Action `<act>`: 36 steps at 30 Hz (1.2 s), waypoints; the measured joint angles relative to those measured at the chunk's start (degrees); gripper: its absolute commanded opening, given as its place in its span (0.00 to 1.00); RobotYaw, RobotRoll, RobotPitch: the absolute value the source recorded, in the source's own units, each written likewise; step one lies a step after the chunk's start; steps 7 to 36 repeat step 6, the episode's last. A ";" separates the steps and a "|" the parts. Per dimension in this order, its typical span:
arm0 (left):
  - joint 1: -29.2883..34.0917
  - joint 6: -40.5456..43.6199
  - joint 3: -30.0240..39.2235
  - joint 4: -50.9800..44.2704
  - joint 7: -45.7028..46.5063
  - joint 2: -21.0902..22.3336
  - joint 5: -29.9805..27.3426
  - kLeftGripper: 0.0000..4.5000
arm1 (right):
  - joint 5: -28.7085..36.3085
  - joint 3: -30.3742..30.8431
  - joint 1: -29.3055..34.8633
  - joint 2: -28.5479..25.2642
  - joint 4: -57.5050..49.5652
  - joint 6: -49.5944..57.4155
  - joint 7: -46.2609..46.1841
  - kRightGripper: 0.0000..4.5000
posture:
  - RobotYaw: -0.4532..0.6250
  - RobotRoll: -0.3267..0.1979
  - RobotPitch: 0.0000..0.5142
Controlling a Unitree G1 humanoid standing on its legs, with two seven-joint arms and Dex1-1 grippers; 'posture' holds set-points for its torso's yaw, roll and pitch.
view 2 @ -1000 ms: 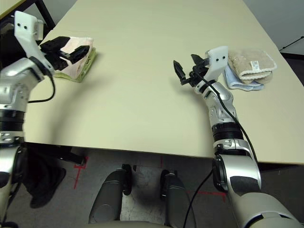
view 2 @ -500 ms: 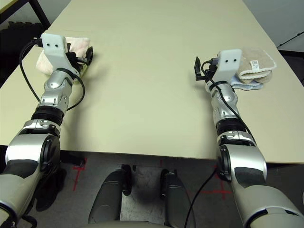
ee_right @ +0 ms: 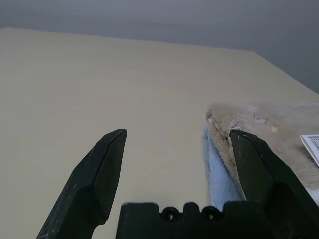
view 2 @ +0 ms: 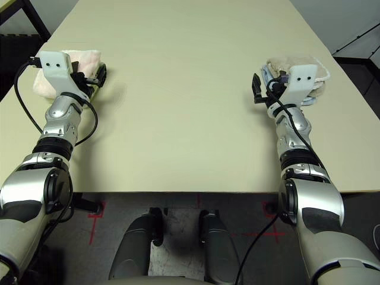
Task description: Fold the towel and set it aside.
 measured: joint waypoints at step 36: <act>0.32 0.72 0.08 0.05 0.09 -0.07 0.18 0.98 | -0.02 0.01 -0.06 0.57 0.01 0.44 0.33 1.00 | 0.43 0.62 0.31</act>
